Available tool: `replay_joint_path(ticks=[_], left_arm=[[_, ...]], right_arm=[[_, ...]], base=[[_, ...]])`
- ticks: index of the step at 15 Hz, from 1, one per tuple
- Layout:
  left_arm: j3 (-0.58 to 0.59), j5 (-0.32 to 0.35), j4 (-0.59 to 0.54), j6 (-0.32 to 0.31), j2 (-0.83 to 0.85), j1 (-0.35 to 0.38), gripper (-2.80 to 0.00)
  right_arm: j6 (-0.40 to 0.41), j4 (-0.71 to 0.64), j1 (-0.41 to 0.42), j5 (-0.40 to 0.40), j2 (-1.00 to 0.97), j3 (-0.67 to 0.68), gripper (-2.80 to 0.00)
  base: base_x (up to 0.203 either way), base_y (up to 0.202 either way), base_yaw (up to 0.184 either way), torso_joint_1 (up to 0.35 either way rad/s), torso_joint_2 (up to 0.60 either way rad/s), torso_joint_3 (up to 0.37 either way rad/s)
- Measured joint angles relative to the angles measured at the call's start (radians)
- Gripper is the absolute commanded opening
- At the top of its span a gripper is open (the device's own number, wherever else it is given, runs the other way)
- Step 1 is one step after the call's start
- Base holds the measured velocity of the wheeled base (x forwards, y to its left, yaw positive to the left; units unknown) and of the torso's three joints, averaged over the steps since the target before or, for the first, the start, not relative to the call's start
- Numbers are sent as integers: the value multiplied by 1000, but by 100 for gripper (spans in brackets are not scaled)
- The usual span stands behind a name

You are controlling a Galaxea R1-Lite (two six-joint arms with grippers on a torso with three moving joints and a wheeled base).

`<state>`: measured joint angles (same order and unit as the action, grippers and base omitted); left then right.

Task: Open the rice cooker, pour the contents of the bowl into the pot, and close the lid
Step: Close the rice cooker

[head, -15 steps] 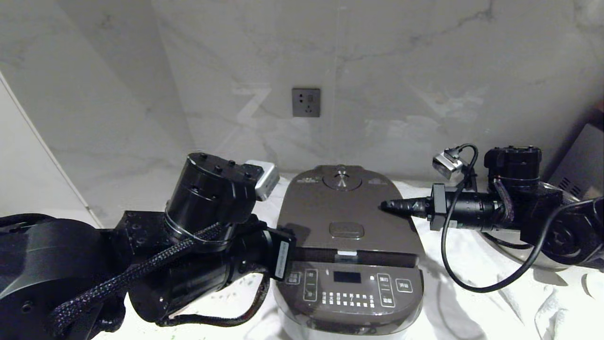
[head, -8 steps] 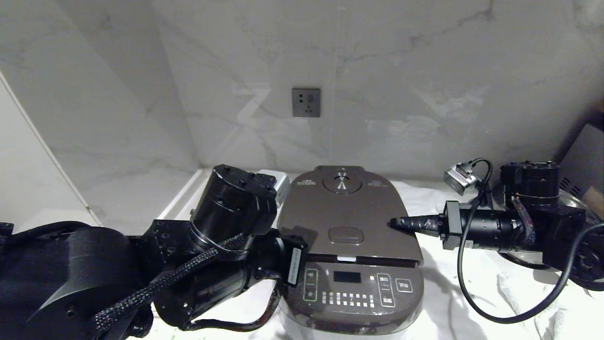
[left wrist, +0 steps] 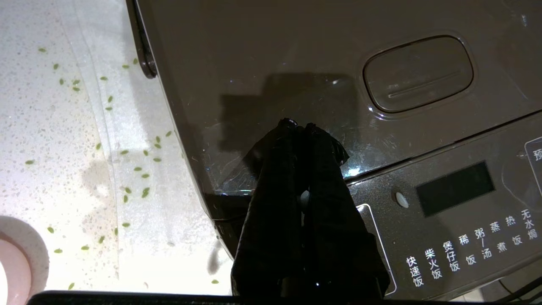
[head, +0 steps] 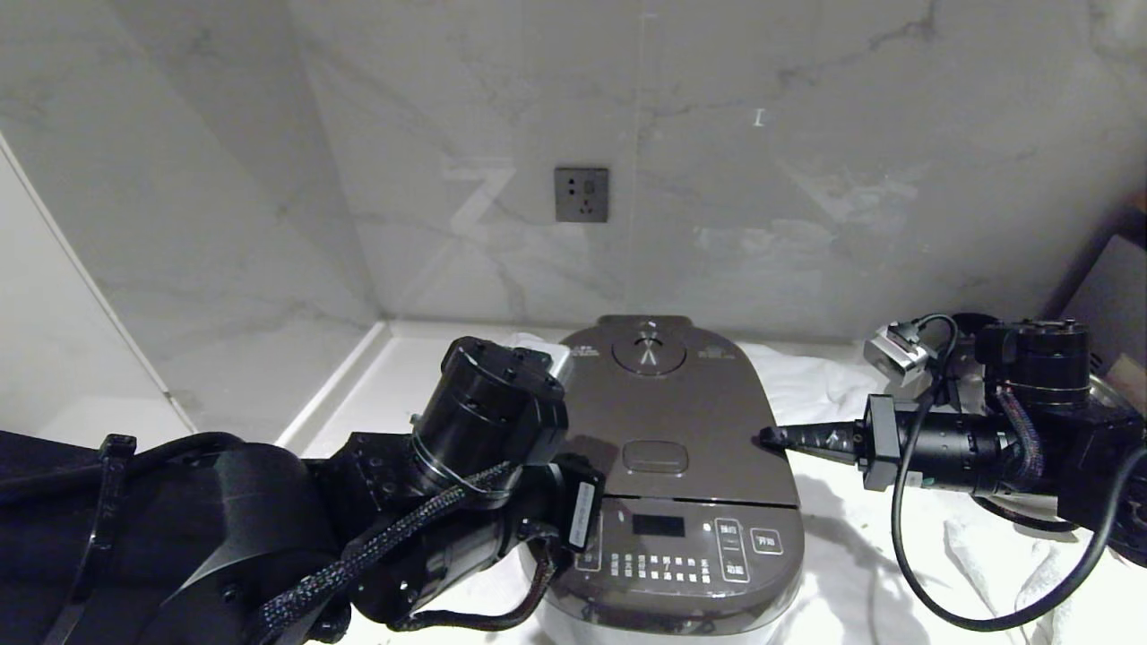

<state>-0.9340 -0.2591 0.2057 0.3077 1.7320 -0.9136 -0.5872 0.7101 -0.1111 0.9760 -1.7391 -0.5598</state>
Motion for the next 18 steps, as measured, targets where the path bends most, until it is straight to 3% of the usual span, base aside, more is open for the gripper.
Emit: replay_joint_path(ticks=[10,18], left_arm=[[-18,-6,-13,-2,-3,4,-280],[-43,-6,-5,-2,-132,88,-280]], right_arm=[[-2,61,1,-4,-9,2,-280],[-4,85,1,-5,50,1,-280]], base=[[0,0,0,0,0,0],[0,0,0,0,0,0]])
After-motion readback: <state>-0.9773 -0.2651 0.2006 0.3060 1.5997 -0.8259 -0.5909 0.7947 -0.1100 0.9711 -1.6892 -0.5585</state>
